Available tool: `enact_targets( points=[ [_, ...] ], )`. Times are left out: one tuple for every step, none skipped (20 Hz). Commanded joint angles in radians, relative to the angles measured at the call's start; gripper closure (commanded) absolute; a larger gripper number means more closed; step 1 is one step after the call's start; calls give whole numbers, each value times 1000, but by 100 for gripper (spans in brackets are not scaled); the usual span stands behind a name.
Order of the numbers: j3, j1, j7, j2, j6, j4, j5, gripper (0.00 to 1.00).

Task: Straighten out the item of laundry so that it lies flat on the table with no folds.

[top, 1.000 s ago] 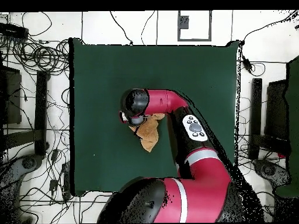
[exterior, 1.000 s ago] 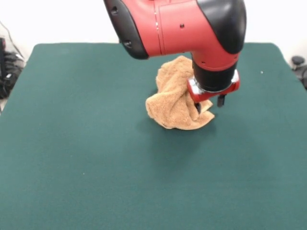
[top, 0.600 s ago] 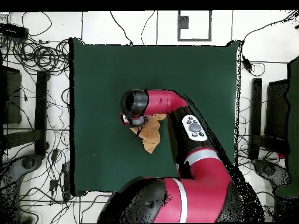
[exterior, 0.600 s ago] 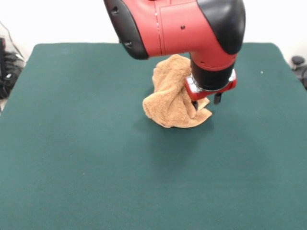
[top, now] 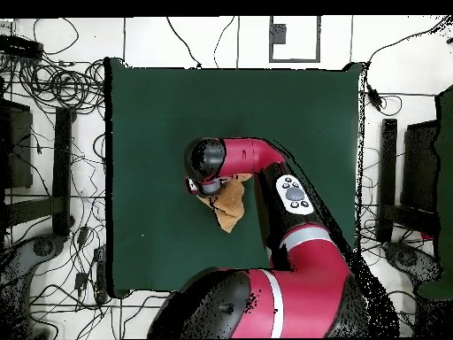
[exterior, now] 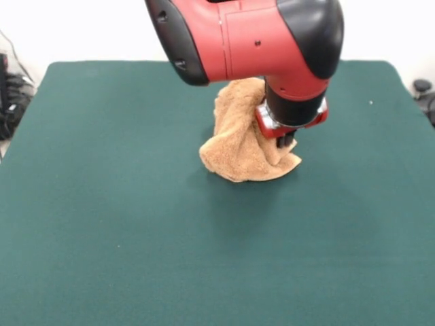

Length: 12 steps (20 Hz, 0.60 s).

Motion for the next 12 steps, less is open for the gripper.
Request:
enact_targets(
  points=[
    [2,36,-67,39,151,-13,-45,100],
    [0,36,-59,38,160,-12,-46,100],
    [-2,36,-50,35,165,-10,-47,100],
    [-1,33,-46,33,159,-8,-49,100],
    [3,29,-46,31,149,-8,-52,100],
    [7,27,-47,32,147,-11,-53,100],
    [11,23,-46,33,137,-9,-53,100],
    [14,19,-46,36,124,-9,-53,100],
    [16,17,-44,37,111,-5,-55,100],
    [18,14,-43,36,99,-1,-54,100],
    [21,11,-42,35,87,3,-53,100],
    [23,9,-41,33,75,7,-53,100]
  ],
)
